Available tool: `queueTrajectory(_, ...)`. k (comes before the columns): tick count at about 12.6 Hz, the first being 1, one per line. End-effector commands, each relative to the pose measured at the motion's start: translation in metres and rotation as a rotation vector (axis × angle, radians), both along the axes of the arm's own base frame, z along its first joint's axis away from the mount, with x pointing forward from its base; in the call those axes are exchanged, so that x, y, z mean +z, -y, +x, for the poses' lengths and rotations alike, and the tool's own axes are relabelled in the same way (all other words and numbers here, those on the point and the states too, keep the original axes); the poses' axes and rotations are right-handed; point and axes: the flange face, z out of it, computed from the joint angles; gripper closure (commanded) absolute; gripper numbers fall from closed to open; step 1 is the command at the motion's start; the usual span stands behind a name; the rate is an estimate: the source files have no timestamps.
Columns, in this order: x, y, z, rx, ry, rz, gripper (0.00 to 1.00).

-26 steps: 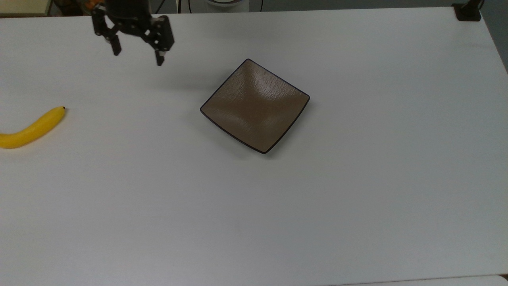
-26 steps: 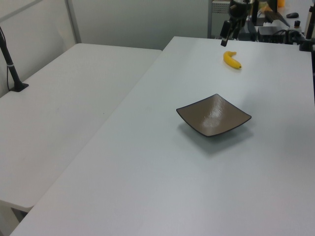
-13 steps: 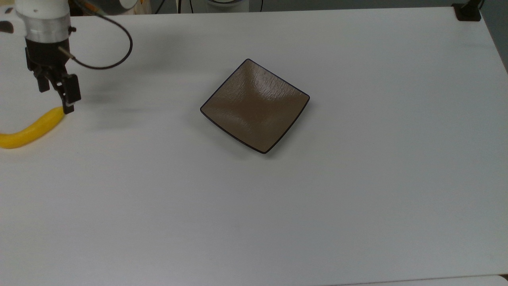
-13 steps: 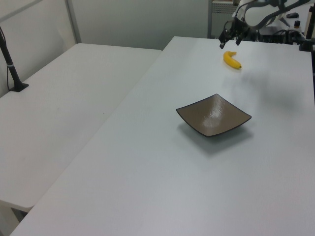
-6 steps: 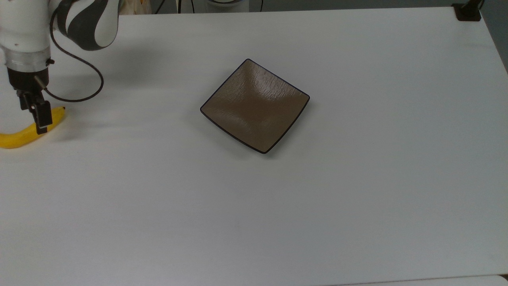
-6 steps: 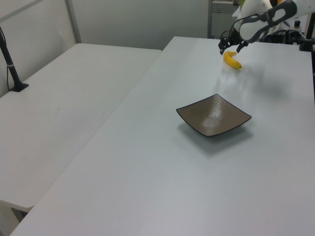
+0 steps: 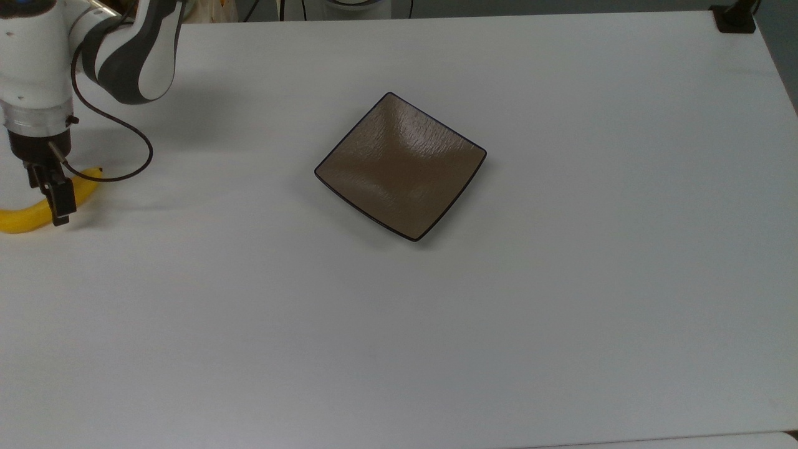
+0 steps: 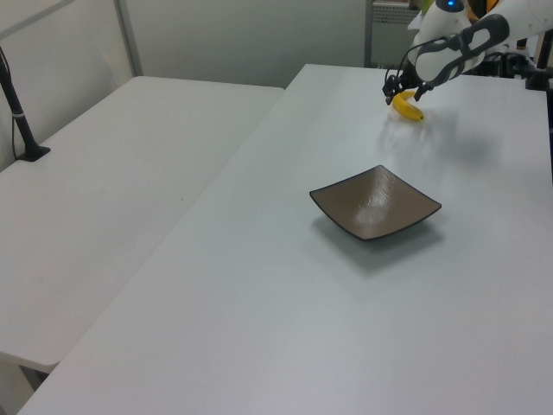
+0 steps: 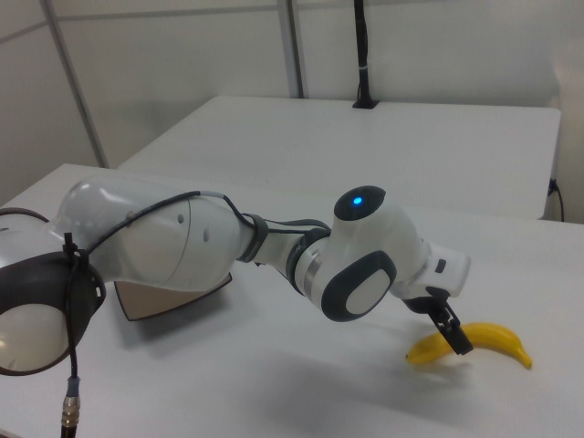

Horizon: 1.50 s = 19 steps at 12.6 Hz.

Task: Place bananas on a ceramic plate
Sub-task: 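Close the gripper on the middle of the yellow banana, then lift the banana and carry it over the brown square plate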

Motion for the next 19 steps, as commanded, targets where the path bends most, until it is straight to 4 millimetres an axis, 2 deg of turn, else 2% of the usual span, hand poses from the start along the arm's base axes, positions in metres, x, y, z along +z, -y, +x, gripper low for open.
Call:
queueTrajectory(1,-0.016,0.001,0.008,0.002,0.005,0.001,0.31)
queueTrajectory(2,-0.020,-0.003,0.010,0.013,-0.001,0.000,0.49)
queueTrajectory(3,-0.021,-0.003,0.010,0.031,-0.011,-0.012,0.62)
queueTrajectory(4,-0.020,-0.003,0.010,0.050,-0.017,-0.022,0.82)
queueTrajectory(5,-0.010,0.000,0.014,0.061,-0.005,-0.031,1.00)
queueTrajectory(8,0.000,0.003,0.014,0.054,0.008,-0.028,1.00)
queueTrajectory(10,0.014,-0.004,0.018,0.061,0.032,-0.020,1.00)
queueTrajectory(11,0.028,-0.011,0.020,0.068,0.043,-0.009,1.00)
queueTrajectory(13,0.047,-0.025,0.017,0.084,-0.027,0.041,1.00)
queueTrajectory(15,0.066,-0.054,0.018,0.170,-0.107,0.084,1.00)
queueTrajectory(17,0.083,-0.081,0.008,0.294,-0.233,0.114,0.99)
queueTrajectory(19,0.100,-0.117,0.000,0.424,-0.335,0.149,0.99)
